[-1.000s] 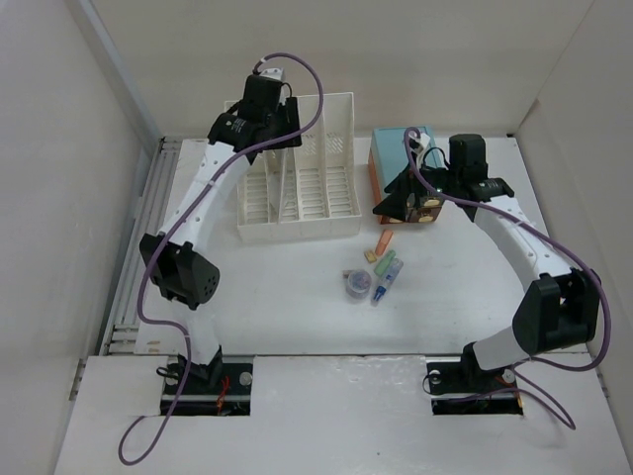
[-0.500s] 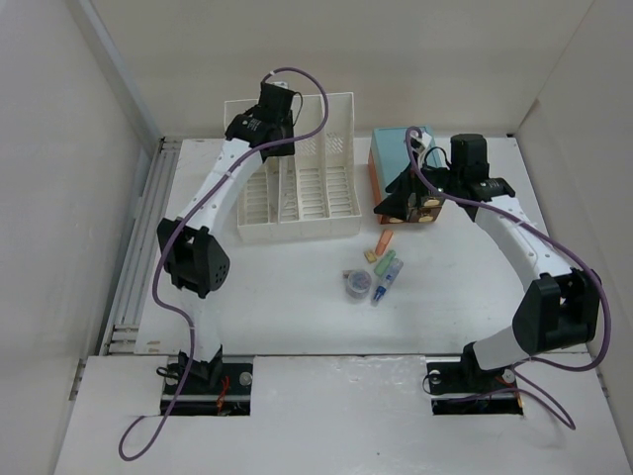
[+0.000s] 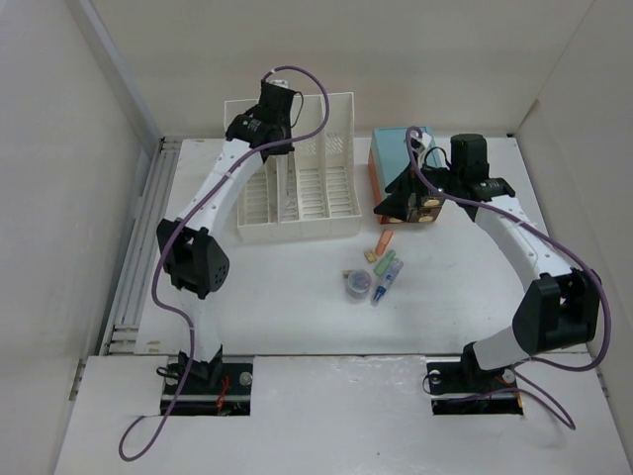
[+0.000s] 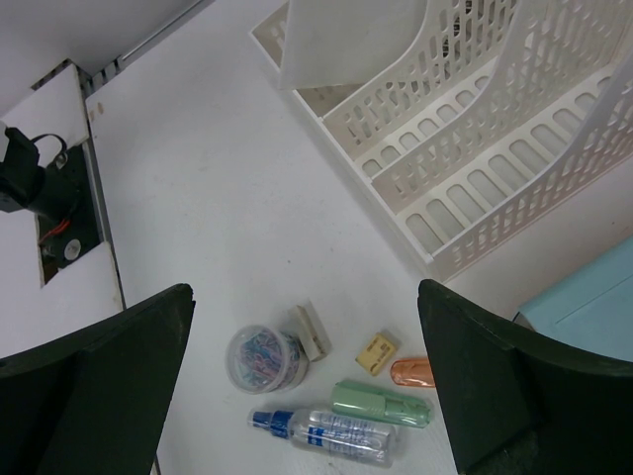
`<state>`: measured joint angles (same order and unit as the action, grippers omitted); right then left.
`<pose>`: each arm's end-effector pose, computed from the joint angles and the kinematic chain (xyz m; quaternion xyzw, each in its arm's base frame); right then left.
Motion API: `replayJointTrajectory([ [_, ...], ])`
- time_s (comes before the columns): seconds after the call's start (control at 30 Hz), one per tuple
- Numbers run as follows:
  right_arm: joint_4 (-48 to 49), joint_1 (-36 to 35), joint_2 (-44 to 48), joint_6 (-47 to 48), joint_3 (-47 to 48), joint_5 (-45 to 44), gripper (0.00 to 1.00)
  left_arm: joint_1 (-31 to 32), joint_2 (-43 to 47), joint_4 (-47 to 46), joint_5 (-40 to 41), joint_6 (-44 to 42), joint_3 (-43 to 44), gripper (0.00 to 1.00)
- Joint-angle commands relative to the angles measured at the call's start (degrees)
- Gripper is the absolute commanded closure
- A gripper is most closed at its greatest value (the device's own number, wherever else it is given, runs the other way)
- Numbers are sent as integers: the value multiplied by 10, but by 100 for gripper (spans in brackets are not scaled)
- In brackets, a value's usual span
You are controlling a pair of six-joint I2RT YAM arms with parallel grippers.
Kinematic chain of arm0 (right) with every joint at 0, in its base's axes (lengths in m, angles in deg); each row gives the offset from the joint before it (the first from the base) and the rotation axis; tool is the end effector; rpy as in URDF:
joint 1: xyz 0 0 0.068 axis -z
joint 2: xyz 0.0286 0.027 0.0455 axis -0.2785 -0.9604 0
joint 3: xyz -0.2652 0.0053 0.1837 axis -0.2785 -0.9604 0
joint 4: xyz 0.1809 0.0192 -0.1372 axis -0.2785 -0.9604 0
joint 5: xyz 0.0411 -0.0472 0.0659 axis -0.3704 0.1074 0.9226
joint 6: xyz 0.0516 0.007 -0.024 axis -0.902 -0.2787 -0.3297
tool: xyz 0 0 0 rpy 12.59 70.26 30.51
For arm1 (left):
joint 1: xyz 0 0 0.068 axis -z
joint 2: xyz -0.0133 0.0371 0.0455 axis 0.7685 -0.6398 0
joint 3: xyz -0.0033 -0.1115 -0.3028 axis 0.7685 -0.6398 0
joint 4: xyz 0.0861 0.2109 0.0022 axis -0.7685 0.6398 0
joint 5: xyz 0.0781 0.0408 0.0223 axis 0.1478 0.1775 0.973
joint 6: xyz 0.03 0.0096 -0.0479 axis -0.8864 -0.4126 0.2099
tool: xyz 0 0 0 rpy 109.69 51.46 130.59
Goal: Organize the desk
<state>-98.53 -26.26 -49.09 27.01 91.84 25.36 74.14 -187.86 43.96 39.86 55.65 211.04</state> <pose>0.2780 0.0840 0.3884 -0.3594 0.7219 0.4161 0.4202 0.4073 -0.1690 0.4255 0.0207 0.8777 -0.0367 0.4774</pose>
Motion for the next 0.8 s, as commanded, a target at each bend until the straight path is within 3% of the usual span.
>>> replayJointTrajectory([
  [0.0, 4, 3, 21, 8, 22, 20, 0, 19, 103, -50, 26, -3, -30, 100],
  [0.07, 4, 3, 21, 8, 22, 20, 0, 30, 178, -123, 42, -8, -70, 100],
  [0.2, 4, 3, 21, 8, 27, 25, 0, 74, 306, -310, 111, -55, -268, 100],
  [0.43, -1, 9, 21, 8, 27, 31, 0, 125, 395, -601, 186, -131, -520, 100],
  [0.57, -1, 19, 21, 8, 27, 36, 0, 125, 386, -695, 199, -148, -586, 100],
  [0.77, -1, 24, 21, 8, 27, 46, 0, 125, 349, -774, 222, -186, -601, 100],
])
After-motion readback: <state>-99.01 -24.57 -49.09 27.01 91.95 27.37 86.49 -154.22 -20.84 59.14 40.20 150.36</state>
